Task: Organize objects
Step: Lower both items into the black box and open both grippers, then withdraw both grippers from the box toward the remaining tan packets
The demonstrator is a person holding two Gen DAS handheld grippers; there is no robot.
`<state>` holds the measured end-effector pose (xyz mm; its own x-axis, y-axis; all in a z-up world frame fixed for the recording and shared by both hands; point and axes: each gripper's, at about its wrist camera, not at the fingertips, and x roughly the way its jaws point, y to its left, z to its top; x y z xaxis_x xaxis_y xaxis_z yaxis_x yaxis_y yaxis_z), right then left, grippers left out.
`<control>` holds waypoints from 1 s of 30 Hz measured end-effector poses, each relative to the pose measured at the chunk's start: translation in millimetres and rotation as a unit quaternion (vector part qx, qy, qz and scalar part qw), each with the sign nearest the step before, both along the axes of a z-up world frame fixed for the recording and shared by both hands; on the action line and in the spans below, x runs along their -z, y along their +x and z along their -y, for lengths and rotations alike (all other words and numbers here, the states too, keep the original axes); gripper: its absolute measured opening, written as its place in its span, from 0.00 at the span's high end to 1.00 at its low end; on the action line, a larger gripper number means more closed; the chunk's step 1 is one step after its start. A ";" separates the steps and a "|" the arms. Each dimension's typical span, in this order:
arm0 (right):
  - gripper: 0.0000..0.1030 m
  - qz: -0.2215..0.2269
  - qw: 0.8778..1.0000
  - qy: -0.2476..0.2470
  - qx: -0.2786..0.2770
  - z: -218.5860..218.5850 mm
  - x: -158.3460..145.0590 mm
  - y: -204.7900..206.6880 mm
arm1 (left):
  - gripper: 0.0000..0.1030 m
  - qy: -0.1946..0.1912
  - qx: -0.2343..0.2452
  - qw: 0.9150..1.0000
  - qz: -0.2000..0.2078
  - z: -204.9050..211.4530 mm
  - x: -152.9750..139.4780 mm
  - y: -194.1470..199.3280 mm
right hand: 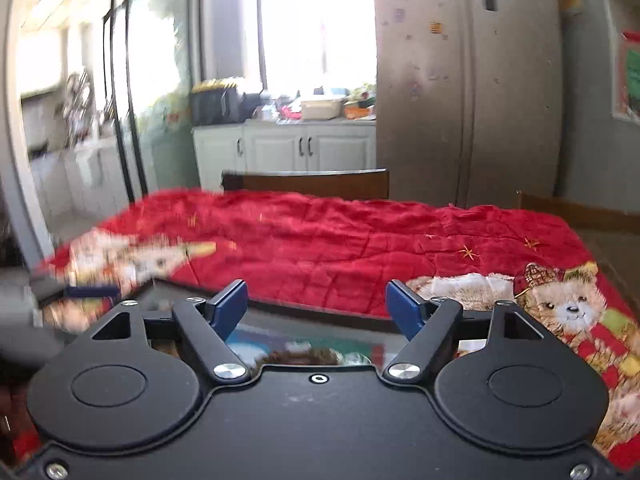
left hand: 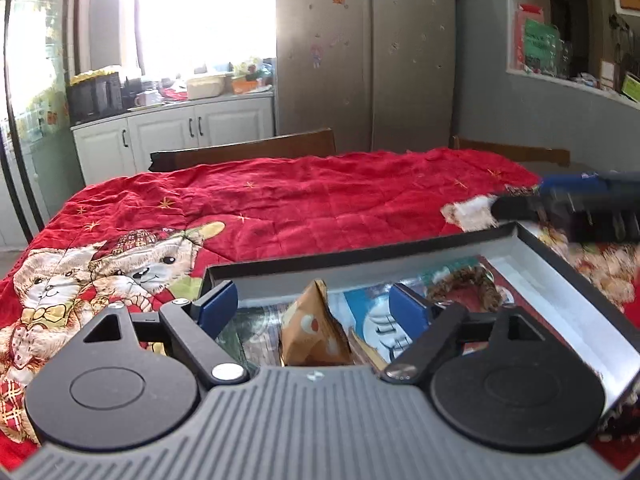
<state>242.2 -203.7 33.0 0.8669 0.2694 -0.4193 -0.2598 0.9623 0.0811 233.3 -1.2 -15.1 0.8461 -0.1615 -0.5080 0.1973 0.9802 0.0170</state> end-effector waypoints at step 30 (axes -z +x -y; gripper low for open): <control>0.32 -0.007 0.999 -0.036 0.012 -1.0 -14.3 -261.6 | 0.00 0.055 0.068 0.996 0.015 -2.9 -33.5 -205.6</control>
<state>-19.4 -202.7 47.3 0.8666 0.2164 -0.4496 -0.2353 0.9718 0.0142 27.7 1.7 18.5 0.8355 -0.2209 -0.5031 0.3261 0.9363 0.1304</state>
